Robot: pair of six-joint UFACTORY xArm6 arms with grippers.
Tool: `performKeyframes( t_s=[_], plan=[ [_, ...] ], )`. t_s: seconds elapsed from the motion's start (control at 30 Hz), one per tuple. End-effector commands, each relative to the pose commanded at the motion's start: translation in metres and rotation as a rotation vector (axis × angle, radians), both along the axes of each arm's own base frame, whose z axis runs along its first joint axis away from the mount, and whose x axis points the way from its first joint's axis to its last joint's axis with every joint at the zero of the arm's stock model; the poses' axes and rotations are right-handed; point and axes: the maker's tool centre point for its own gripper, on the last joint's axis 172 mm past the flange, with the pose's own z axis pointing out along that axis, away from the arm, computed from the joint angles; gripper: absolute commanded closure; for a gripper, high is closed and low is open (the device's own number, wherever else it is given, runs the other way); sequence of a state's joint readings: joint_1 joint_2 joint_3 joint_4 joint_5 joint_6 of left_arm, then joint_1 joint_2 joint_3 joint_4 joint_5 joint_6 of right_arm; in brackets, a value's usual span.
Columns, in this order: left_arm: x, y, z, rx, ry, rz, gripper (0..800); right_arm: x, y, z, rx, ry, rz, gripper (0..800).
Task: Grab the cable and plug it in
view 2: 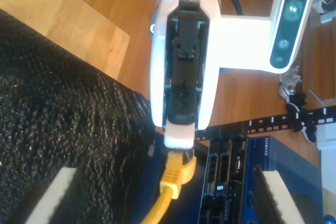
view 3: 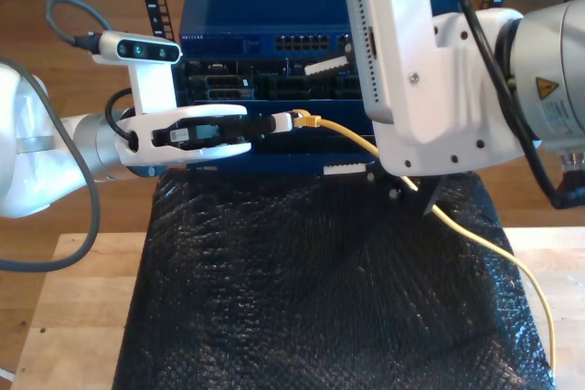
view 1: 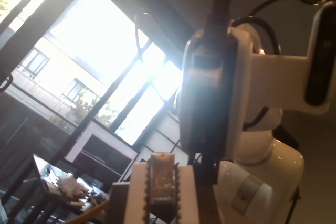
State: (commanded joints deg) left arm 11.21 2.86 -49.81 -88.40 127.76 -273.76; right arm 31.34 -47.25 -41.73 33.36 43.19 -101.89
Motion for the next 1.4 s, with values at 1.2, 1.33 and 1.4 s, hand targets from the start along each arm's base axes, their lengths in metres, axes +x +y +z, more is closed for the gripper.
performKeyframes(
  t_s=[1.2, 1.33, 1.4],
  plan=[
    [-0.004, 0.001, 0.001, -0.017, 0.010, -0.017, 787, -0.008, 0.017, 0.011, 0.028, -0.018, 0.029, 63],
    [-0.004, 0.002, 0.005, -0.032, 0.007, -0.017, 786, -0.008, 0.018, 0.011, 0.028, -0.020, 0.031, 63],
    [-0.004, 0.002, 0.007, -0.038, 0.003, -0.017, 785, -0.008, 0.018, 0.011, 0.028, -0.019, 0.031, 63]
  ],
)
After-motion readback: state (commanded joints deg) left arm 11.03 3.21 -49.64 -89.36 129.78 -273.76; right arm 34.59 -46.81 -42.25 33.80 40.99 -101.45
